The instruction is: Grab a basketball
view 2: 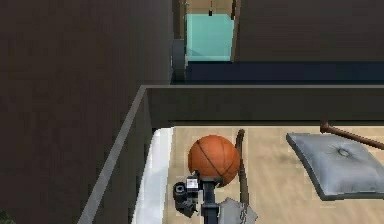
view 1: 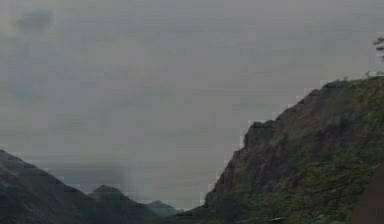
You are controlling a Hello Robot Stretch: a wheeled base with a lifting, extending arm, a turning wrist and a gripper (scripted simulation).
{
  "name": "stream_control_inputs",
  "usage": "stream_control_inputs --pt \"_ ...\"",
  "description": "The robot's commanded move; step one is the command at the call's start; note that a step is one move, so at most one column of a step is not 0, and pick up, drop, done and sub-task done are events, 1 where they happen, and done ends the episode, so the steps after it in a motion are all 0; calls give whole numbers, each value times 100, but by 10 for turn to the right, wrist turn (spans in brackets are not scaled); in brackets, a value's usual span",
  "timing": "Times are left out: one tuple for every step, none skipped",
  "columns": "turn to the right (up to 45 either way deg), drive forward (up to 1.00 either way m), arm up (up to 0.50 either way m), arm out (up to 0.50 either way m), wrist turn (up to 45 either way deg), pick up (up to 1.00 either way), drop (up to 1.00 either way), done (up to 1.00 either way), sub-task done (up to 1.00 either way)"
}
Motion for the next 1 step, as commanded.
stream_control_inputs --pt "0 0 10 0 0 0 0 0 0"
